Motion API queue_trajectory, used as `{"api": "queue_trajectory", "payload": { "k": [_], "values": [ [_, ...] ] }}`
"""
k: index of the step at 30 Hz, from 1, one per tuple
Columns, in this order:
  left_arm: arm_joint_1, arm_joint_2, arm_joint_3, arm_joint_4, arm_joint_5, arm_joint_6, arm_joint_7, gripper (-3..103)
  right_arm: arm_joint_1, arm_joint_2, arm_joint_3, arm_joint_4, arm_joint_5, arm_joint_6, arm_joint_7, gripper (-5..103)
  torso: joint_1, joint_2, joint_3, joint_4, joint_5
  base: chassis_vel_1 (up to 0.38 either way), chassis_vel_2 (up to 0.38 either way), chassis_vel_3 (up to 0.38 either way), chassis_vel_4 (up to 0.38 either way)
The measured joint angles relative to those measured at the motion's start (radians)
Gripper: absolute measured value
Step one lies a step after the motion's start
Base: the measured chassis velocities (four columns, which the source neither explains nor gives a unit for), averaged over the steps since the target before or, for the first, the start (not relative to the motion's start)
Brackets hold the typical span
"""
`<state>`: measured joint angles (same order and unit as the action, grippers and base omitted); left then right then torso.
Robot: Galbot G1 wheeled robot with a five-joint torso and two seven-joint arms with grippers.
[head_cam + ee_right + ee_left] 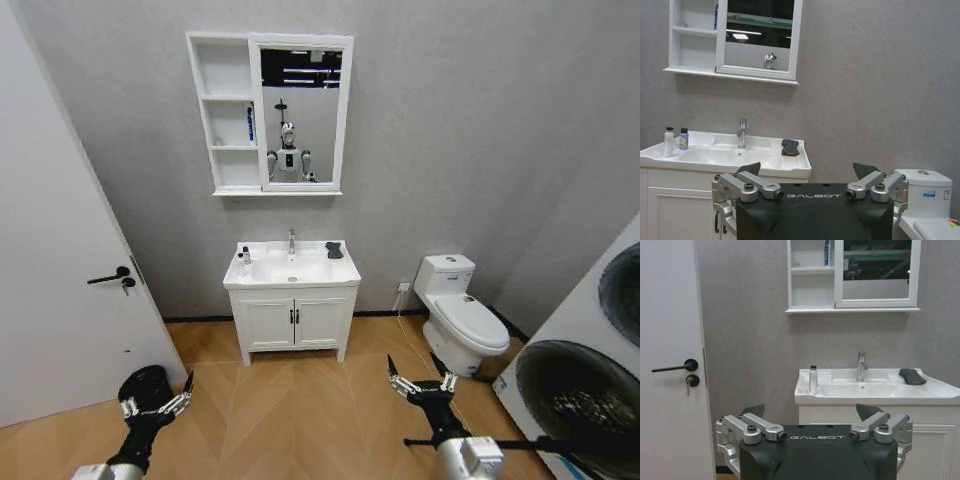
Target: Move facial cleanser and shampoo from washbasin to cabinet, then wipe washbasin with towel.
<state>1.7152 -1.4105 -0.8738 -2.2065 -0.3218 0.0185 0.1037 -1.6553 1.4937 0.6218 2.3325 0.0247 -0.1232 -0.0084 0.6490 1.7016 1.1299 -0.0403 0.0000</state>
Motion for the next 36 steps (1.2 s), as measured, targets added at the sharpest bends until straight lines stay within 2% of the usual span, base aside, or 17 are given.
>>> {"api": "queue_trajectory", "payload": {
  "k": [25, 36],
  "values": [
    [-0.034, -0.009, 0.006, 0.014, 0.023, -0.001, 0.008, 100, 0.011, -0.005, 0.01, 0.004, -0.001, -0.017, -0.003, 100, 0.0, 0.0, 0.0, 0.0, 0.0, 0.0, 0.0, 0.0, 0.0],
    [-0.019, -0.014, -0.001, 0.023, 0.024, -0.035, 0.011, 100, 0.005, -0.006, 0.009, 0.017, -0.003, -0.028, -0.01, 100, 0.0, 0.0, 0.0, 0.0, 0.0001, -0.061, 0.039, 0.075, -0.045]
  ]
}}
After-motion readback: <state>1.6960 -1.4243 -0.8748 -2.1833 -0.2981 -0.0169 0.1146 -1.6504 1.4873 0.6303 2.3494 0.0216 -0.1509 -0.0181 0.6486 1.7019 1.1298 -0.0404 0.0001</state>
